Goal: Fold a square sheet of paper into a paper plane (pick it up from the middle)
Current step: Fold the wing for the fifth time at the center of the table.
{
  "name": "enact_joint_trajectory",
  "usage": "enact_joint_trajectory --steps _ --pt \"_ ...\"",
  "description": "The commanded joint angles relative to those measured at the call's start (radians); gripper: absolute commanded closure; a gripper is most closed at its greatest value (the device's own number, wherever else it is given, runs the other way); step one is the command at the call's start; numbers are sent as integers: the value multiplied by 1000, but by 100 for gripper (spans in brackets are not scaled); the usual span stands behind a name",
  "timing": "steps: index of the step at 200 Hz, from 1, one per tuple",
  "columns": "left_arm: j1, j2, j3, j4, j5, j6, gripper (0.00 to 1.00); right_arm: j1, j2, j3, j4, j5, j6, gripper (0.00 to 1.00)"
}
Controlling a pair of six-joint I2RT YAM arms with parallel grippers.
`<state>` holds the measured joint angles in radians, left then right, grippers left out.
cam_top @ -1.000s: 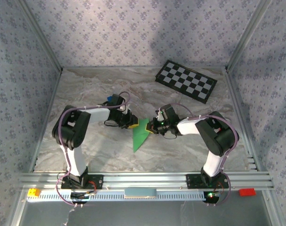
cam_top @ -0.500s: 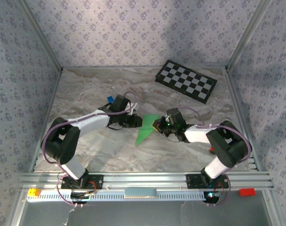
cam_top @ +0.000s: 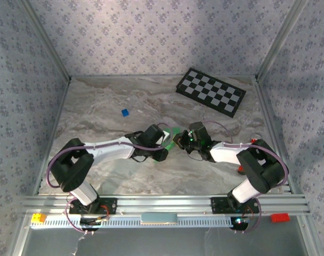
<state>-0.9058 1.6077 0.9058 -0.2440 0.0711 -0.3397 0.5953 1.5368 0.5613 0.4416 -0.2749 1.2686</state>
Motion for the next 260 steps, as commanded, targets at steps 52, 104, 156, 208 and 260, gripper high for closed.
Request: enact_joint_trajectory --steps 52,104,156,208,260 --pt "-112 20 31 -50 -252 88 63 8 -7 2 -9 20 17 99" --pt "-149 61 40 -61 -329 93 63 8 -5 3 -7 19 17 99" --pt "-171 81 52 -63 -376 97 68 6 -3 3 -7 17 20 99" --pt "-179 66 48 -52 -400 104 76 5 -2 0 -9 15 21 99" --pt "-180 76 48 -59 -409 106 84 1 -9 -5 -9 15 22 99"
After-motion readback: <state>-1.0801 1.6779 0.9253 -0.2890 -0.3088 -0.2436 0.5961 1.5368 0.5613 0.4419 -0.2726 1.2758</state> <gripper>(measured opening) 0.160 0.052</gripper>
